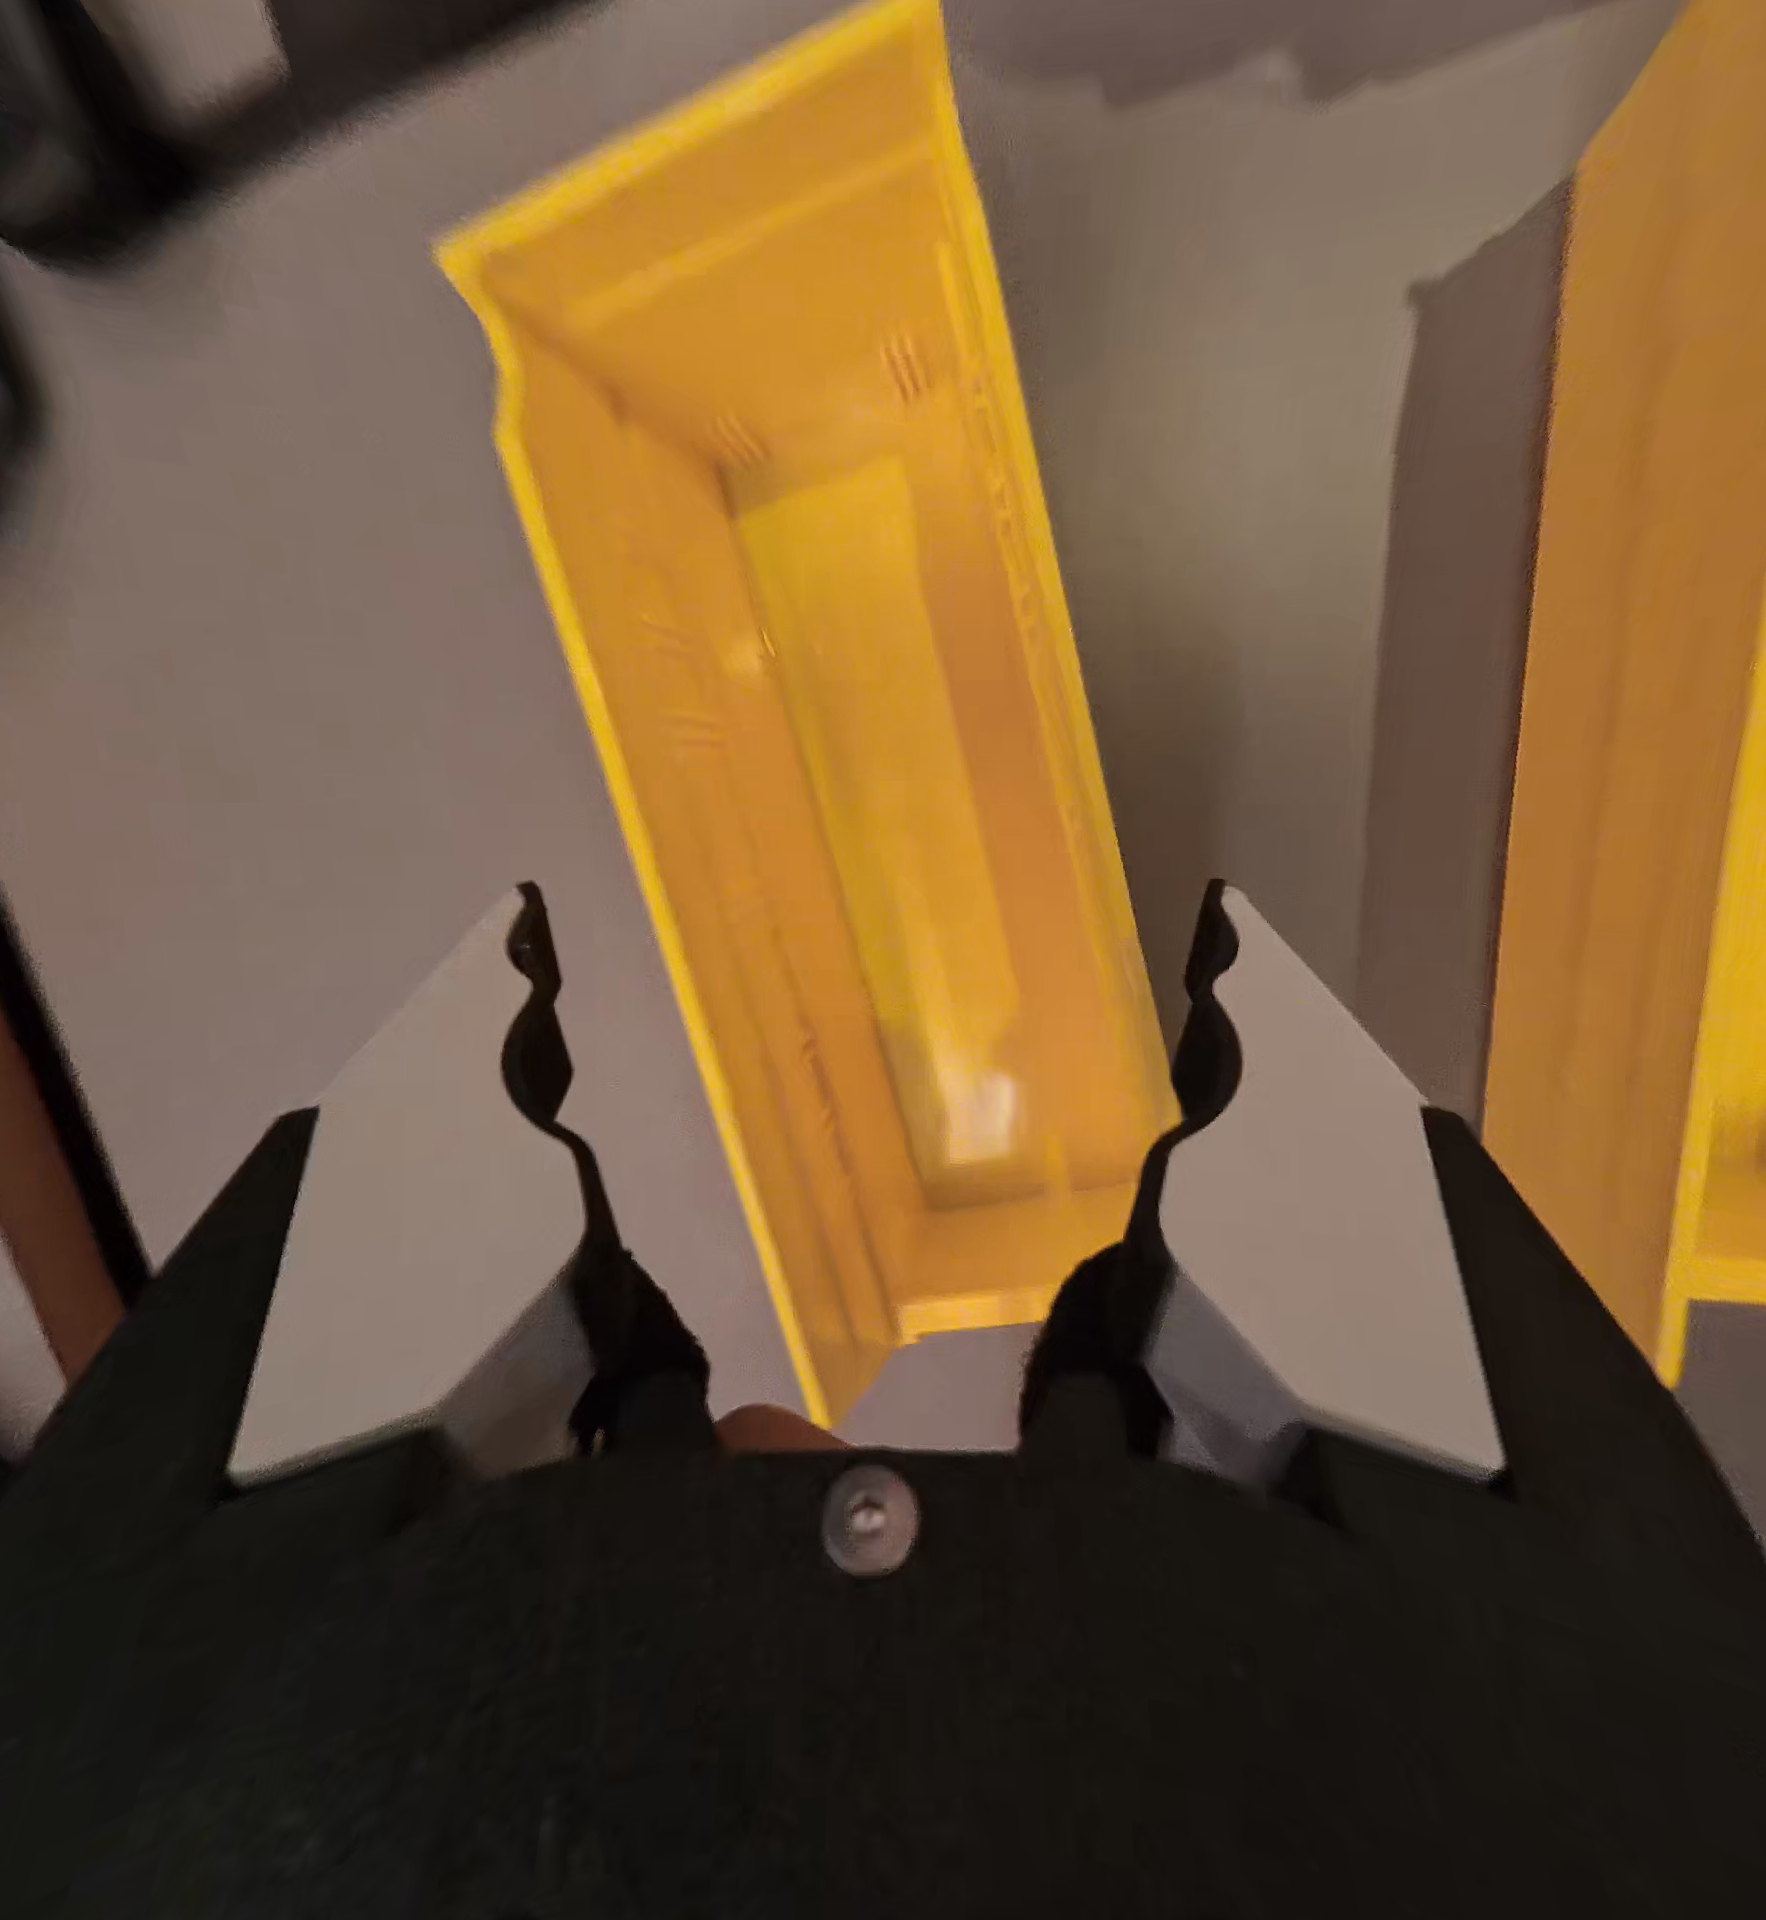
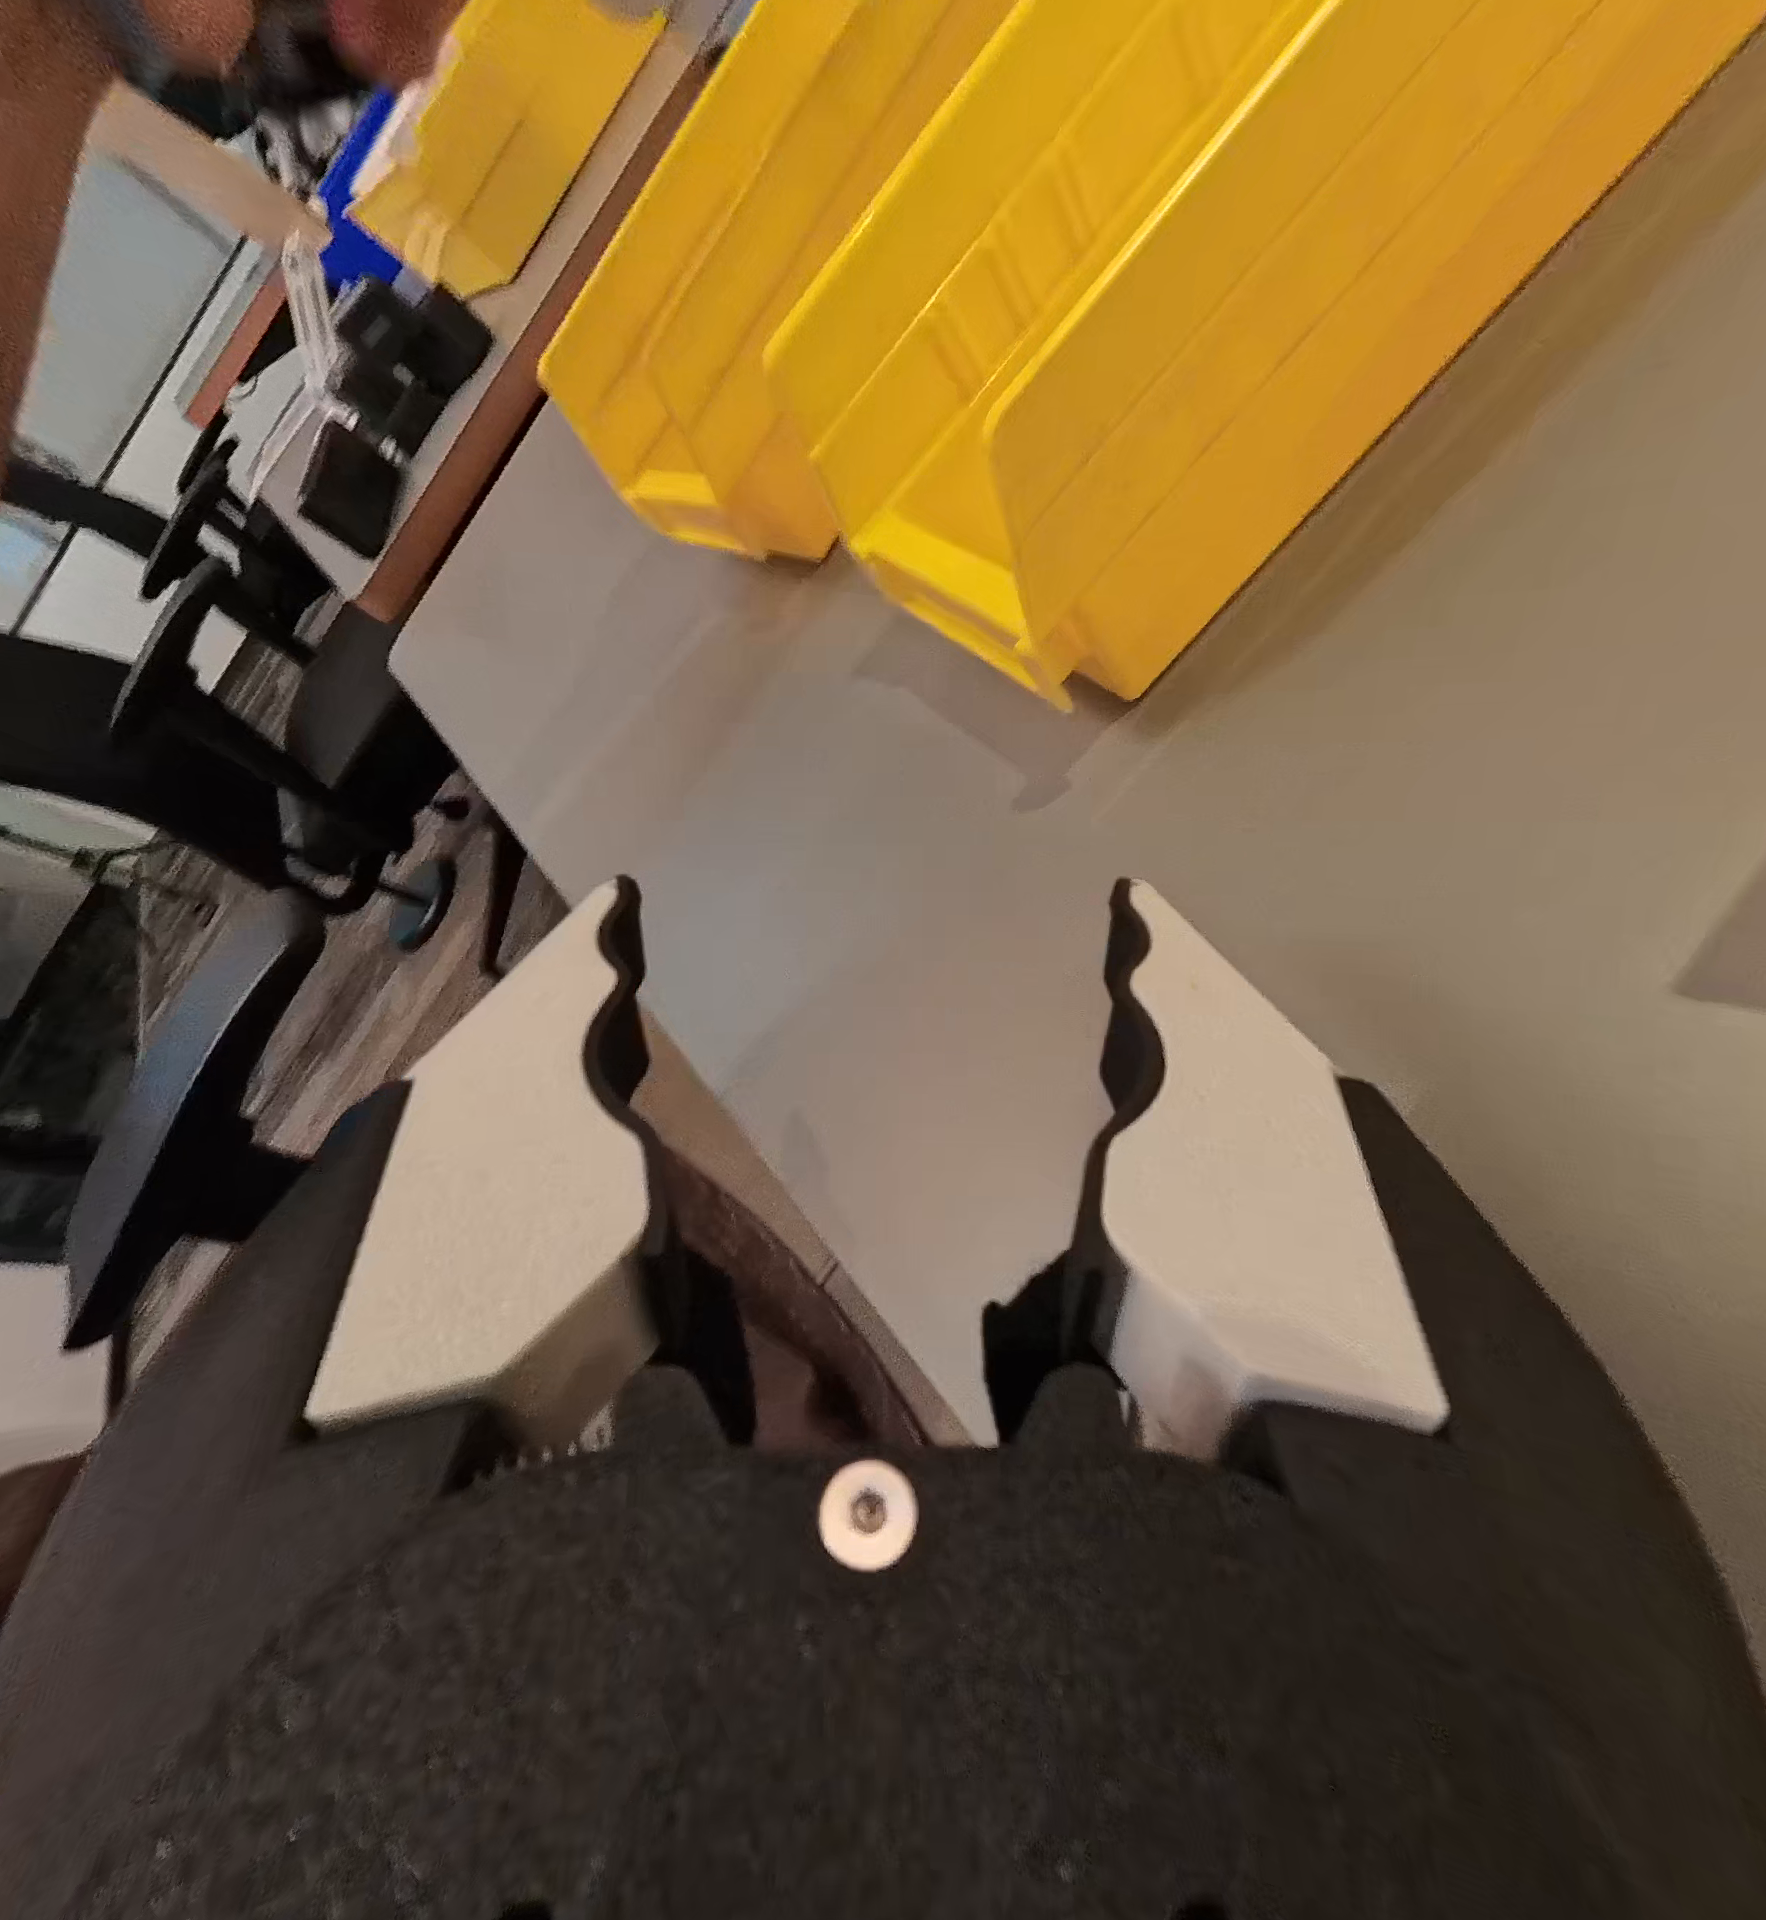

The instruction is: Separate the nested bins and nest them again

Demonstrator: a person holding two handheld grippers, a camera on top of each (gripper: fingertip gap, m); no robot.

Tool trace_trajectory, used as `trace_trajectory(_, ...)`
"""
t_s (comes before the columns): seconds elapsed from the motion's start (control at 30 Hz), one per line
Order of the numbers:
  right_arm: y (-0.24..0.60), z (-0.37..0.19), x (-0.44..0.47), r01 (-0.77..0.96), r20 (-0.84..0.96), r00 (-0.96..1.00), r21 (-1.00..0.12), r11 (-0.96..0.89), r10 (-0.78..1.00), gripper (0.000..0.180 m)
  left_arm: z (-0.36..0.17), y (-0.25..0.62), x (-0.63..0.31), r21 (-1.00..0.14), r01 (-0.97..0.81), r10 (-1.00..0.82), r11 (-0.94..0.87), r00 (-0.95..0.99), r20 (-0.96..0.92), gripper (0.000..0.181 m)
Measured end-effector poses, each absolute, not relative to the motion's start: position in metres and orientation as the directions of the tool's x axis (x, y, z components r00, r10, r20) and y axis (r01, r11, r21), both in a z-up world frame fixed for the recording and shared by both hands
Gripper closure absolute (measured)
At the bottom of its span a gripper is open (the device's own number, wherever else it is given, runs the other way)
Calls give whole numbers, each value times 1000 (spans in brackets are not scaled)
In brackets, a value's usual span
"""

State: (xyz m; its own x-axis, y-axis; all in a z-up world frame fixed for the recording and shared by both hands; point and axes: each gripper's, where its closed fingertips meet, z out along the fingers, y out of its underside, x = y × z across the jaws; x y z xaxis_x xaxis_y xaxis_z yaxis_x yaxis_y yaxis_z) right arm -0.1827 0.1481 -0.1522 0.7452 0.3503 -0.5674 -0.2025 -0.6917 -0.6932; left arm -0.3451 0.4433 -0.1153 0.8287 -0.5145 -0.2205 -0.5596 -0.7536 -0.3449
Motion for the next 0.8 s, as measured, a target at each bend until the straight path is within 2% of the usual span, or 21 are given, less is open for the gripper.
trace_trajectory(0.03,150,-149,-177,-219,-559,756,-706,-673,340,90,-104,438,-345,-413,-570,-522,-710,820,-234,64)
trace_trajectory(0.17,158,-148,-149,-238,-508,811,-739,-630,290,93,-73,382,-338,-717,-431,-537,-548,838,-93,81)
trace_trajectory(0.23,160,-146,-138,-242,-481,835,-757,-607,267,94,-75,344,-343,-811,-339,-531,-477,846,-41,87)
trace_trajectory(0.33,162,-139,-127,-248,-447,858,-791,-559,253,96,-97,291,-363,-888,-251,-493,-385,869,-31,96)
trace_trajectory(0.4,165,-140,-117,-225,-400,887,-811,-541,231,99,-112,262,-373,-921,-169,-471,-351,882,18,99)
trace_trajectory(0.47,167,-142,-107,-192,-350,912,-824,-534,212,99,-125,240,-376,-922,-127,-486,-366,871,73,95)
trace_trajectory(0.57,172,-134,-99,-198,-325,926,-850,-489,191,107,-114,236,-368,-918,-148,-562,-369,822,94,90)
trace_trajectory(0.63,174,-128,-98,-227,-342,922,-856,-465,179,110,-119,243,-371,-928,-200,-591,-314,807,26,97)
trace_trajectory(0.7,176,-123,-102,-250,-363,912,-860,-444,190,111,-130,249,-378,-906,-242,-585,-348,811,8,101)
trace_trajectory(0.8,177,-130,-103,-212,-322,930,-865,-456,178,111,-125,252,-383,-919,-189,-590,-347,806,57,104)
